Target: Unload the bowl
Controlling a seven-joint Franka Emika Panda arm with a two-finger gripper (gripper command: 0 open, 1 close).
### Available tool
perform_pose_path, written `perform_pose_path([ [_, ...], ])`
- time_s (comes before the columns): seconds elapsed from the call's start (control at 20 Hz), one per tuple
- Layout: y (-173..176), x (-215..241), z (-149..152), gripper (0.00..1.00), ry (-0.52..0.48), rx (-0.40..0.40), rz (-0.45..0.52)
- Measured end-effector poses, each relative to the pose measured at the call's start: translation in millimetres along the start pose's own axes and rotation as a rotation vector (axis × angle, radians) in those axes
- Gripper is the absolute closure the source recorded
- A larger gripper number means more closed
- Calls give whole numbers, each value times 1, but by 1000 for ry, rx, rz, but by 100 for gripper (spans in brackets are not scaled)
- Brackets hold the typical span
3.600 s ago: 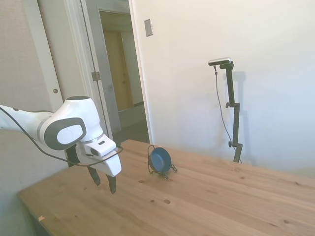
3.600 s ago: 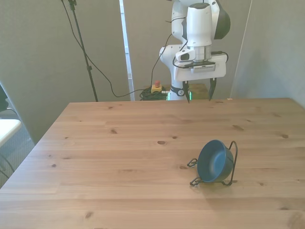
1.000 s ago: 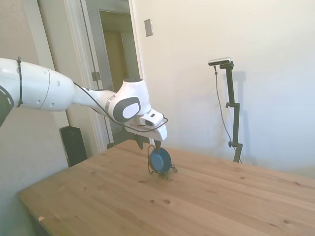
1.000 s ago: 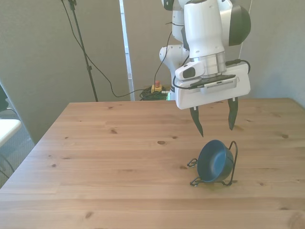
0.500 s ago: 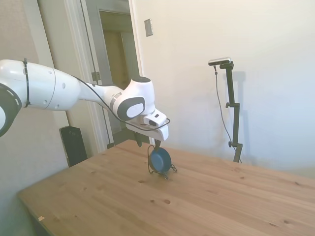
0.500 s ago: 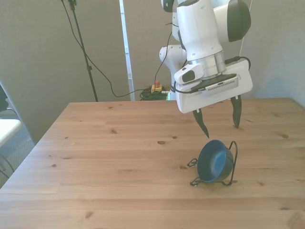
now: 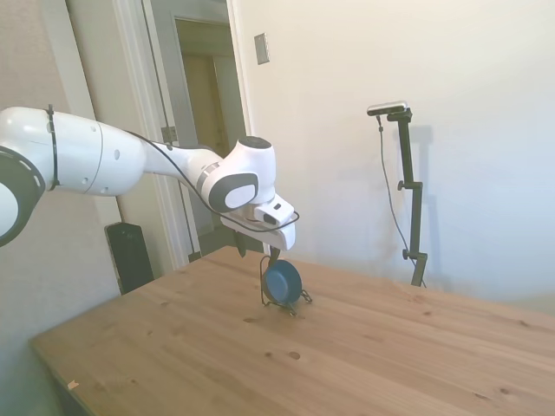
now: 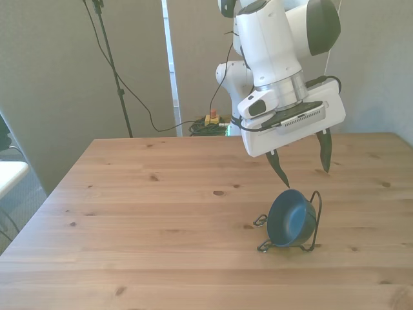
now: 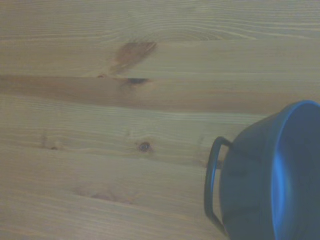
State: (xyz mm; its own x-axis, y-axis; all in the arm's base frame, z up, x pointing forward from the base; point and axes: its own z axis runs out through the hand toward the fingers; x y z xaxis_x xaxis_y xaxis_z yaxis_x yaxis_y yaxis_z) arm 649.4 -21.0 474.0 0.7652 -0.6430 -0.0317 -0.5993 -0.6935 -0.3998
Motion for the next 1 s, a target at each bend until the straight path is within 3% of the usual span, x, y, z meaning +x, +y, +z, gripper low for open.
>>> perform_pose_path([
  [1.0,-1,18,-4,0,32,-13,64],
])
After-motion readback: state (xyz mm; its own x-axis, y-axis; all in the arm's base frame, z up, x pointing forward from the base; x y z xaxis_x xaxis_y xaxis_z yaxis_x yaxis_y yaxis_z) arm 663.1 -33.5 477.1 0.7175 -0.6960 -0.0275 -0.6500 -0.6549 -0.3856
